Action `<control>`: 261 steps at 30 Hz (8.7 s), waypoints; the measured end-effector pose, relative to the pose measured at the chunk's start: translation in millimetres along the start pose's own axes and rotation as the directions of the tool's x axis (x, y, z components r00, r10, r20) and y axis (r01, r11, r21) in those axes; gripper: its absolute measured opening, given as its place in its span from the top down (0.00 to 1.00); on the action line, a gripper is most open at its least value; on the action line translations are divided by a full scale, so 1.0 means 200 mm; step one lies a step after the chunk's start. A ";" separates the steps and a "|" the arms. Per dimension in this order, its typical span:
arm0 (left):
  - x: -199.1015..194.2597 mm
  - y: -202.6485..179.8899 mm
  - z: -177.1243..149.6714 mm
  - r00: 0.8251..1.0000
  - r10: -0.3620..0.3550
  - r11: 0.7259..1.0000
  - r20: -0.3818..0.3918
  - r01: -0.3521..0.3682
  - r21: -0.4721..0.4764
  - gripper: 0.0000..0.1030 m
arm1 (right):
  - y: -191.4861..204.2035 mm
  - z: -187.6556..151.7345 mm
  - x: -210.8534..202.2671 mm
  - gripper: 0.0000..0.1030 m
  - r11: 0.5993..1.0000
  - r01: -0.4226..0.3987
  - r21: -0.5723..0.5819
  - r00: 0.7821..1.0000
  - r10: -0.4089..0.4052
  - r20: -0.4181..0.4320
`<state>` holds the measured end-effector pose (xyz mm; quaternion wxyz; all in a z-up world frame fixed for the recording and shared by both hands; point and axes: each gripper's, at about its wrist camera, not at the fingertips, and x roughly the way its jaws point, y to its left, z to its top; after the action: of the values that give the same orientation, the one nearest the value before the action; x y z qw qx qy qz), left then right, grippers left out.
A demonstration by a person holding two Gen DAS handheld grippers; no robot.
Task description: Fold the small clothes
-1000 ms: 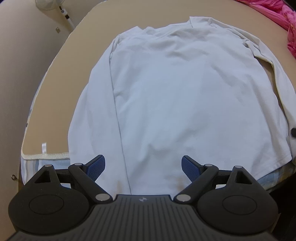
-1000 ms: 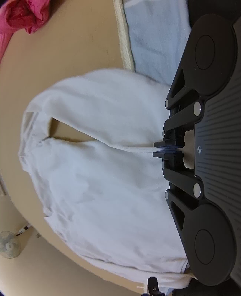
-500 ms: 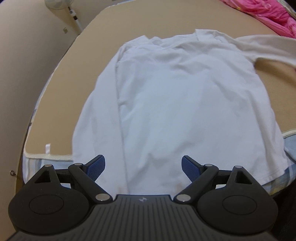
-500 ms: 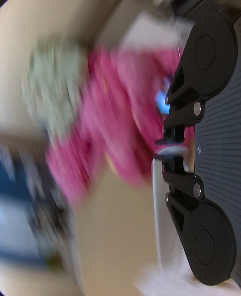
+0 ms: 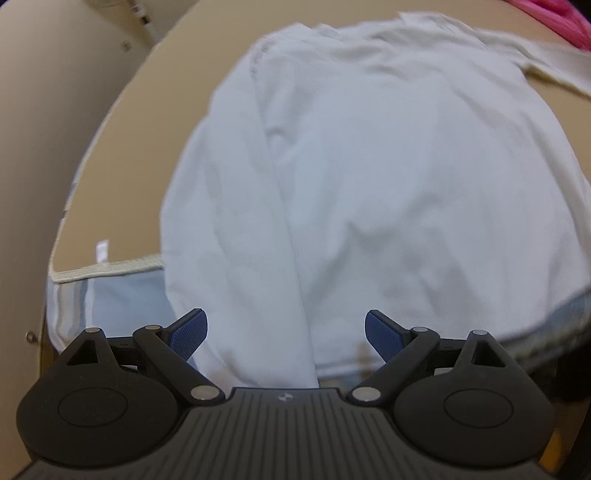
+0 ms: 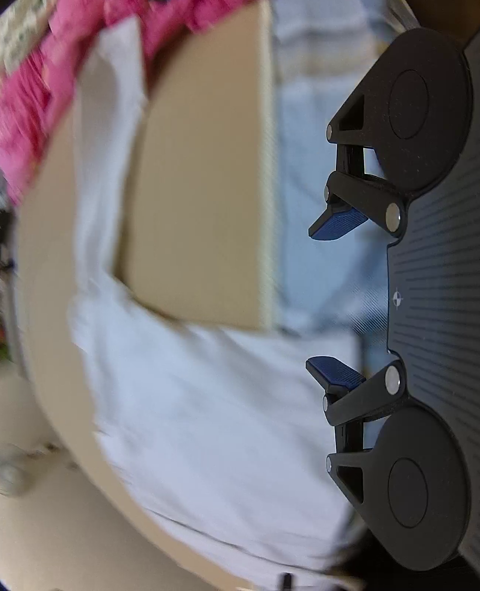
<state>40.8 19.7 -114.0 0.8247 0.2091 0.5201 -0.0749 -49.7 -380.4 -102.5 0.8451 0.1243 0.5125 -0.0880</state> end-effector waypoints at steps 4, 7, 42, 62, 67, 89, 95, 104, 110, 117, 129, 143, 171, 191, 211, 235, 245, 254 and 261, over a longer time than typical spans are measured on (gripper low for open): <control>0.03 -0.05 -0.09 0.999 -0.041 0.998 -0.016 0.042 0.053 0.08 | 0.19 -0.03 0.12 0.27 0.993 0.014 -0.114 0.994 -0.027 -0.109; 0.04 -0.08 -0.12 0.998 -0.054 0.996 -0.014 0.055 0.065 0.08 | 0.26 0.00 0.13 0.27 0.989 0.039 -0.145 0.997 -0.049 -0.060; 0.07 -0.12 -0.05 0.999 -0.044 0.999 -0.014 0.044 0.007 0.07 | -0.14 0.03 0.14 0.26 0.942 0.087 0.325 0.995 -0.097 0.013; 0.09 -0.02 -0.13 0.998 -0.053 0.997 -0.040 0.051 -0.050 0.07 | 0.10 -0.04 0.23 0.93 0.981 0.109 0.162 0.994 -0.107 -0.023; 0.07 0.03 -0.12 0.999 -0.039 0.998 -0.027 0.038 -0.053 0.07 | 0.14 -0.03 -0.02 0.97 0.990 0.141 -0.025 0.989 -0.139 0.055; 0.25 0.03 -0.04 0.991 -0.031 0.999 -0.128 0.027 -0.034 0.00 | -0.06 0.05 0.24 0.28 0.964 0.080 0.253 0.996 -0.065 -0.069; 0.22 0.18 -0.07 0.989 -0.058 0.992 -0.137 0.042 -0.117 0.00 | -0.05 -0.02 0.25 0.28 0.966 0.024 0.257 0.997 -0.003 -0.080; 0.17 0.43 0.00 0.991 0.032 0.957 -0.126 -0.067 -0.283 0.88 | -0.04 0.00 0.25 0.78 0.978 0.026 0.209 0.995 -0.005 -0.101; 0.02 1.06 0.35 0.955 0.290 0.849 -0.064 -0.288 -0.443 0.87 | -0.04 0.00 0.25 0.78 0.978 0.035 0.205 0.994 -0.013 -0.108; 0.01 1.52 0.60 0.940 0.338 0.748 -0.057 -0.305 -0.590 0.16 | -0.02 0.03 0.27 0.78 0.969 0.068 0.236 0.991 -0.038 -0.129; 0.20 0.29 -0.14 0.998 0.025 0.963 0.060 -0.040 0.265 0.08 | -0.04 0.02 0.27 0.77 0.965 0.074 0.252 0.990 -0.041 -0.133; 0.28 0.26 -0.11 0.996 -0.091 0.983 0.010 0.088 0.164 0.15 | -0.03 -0.01 0.25 0.76 0.960 0.083 0.268 0.993 -0.058 -0.101; 0.09 0.11 -0.20 0.996 0.040 0.988 -0.084 -0.026 0.150 0.99 | -0.01 -0.14 0.09 0.95 0.957 0.003 0.291 0.996 0.022 -0.082; -0.16 0.47 -0.04 0.999 0.011 0.996 0.052 -0.006 -0.094 0.15 | 0.17 -0.03 -0.10 0.54 0.985 0.026 0.171 0.996 -0.012 -0.085; 0.42 0.31 0.09 0.943 -0.266 0.961 -0.198 0.243 -0.133 0.11 | -0.09 0.01 0.26 0.37 0.941 0.050 0.336 0.994 -0.012 -0.113; 0.33 0.29 0.12 0.962 -0.154 0.987 -0.225 0.143 -0.068 0.46 | -0.07 -0.07 0.21 0.90 0.938 0.006 0.346 0.994 0.031 -0.103; 0.28 0.94 0.20 0.997 -0.059 0.901 -0.053 0.030 -0.434 0.17 | 0.02 -0.01 -0.04 0.43 0.950 0.085 0.300 0.995 -0.067 -0.070; 0.46 1.49 0.44 0.994 0.102 0.835 -0.030 -0.102 -0.541 0.15 | 0.40 0.27 0.00 0.43 0.987 0.040 0.157 0.998 -0.031 -0.060; 0.78 1.66 0.62 0.982 0.177 0.956 -0.066 -0.187 -0.227 0.16 | 0.64 0.40 0.04 0.42 0.996 0.077 0.055 0.991 -0.071 -0.111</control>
<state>327.0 280.3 -118.4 0.8351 0.1597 0.5221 0.0673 56.4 -282.7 -59.5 0.8081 0.1348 0.5591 -0.1275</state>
